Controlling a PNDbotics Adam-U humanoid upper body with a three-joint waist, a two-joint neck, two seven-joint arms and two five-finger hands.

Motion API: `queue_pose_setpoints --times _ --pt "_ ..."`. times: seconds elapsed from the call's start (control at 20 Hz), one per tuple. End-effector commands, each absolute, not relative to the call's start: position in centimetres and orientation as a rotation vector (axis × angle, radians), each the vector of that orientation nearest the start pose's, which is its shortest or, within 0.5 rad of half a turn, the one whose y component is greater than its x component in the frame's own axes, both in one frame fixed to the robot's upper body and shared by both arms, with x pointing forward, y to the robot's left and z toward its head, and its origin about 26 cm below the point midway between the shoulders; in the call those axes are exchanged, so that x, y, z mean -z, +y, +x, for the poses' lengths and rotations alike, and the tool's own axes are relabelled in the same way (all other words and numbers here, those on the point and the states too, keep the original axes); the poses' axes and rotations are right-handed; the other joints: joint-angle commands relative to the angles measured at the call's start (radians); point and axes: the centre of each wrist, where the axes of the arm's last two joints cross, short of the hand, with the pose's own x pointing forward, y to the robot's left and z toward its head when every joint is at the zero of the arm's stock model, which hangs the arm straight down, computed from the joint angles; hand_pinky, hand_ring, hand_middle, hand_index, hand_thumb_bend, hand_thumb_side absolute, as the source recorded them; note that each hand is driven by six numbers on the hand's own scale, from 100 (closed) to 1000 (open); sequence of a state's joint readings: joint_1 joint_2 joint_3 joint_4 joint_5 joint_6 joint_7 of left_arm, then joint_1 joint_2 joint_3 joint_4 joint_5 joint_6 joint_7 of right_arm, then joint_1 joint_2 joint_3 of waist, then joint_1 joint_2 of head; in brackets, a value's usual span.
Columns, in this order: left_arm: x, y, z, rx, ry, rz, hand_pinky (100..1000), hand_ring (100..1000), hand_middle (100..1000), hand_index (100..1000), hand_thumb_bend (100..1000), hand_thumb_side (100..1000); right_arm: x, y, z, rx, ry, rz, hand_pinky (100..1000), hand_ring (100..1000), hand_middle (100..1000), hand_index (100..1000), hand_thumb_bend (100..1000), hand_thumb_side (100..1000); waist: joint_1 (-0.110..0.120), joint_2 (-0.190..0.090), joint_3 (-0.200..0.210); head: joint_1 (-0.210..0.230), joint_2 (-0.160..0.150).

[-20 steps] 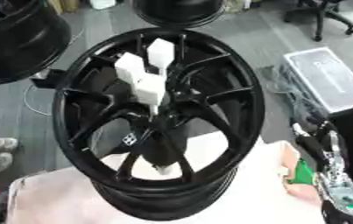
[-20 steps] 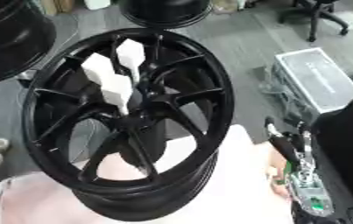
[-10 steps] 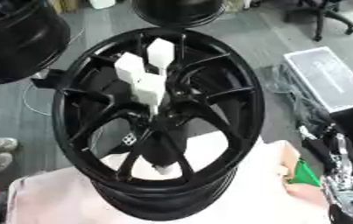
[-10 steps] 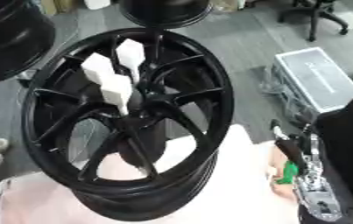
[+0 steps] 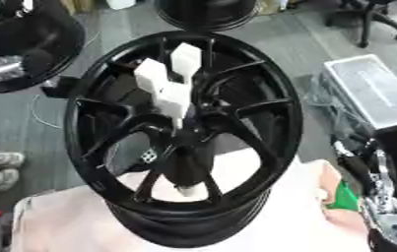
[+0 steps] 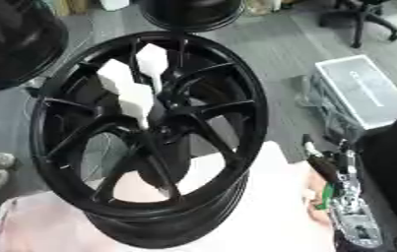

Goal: Pull the pin out of the wheel hub.

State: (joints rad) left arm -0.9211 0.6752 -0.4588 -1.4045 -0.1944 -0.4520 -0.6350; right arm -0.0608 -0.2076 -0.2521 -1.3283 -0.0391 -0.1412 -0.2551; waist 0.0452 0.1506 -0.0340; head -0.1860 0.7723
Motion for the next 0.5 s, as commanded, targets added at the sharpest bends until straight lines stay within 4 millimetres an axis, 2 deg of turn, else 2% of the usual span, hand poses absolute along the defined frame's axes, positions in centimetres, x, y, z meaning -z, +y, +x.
queue_pose_setpoints --times 0.05,0.5 --pt "-26.8 22.6 42.4 -2.677 2.243 -0.308 566 577 781 804 367 738 3.1 -37.3 27.5 0.268 -1.557 -0.536 429 470 777 862 347 269 -0.003 -0.017 0.0 -0.002 -0.002" --pt "-26.4 21.4 43.5 -2.779 2.131 -0.186 563 574 801 807 375 742 3.3 -37.1 27.4 0.271 -1.552 -0.529 428 467 777 862 347 267 -0.001 -0.018 0.001 -0.008 -0.002"
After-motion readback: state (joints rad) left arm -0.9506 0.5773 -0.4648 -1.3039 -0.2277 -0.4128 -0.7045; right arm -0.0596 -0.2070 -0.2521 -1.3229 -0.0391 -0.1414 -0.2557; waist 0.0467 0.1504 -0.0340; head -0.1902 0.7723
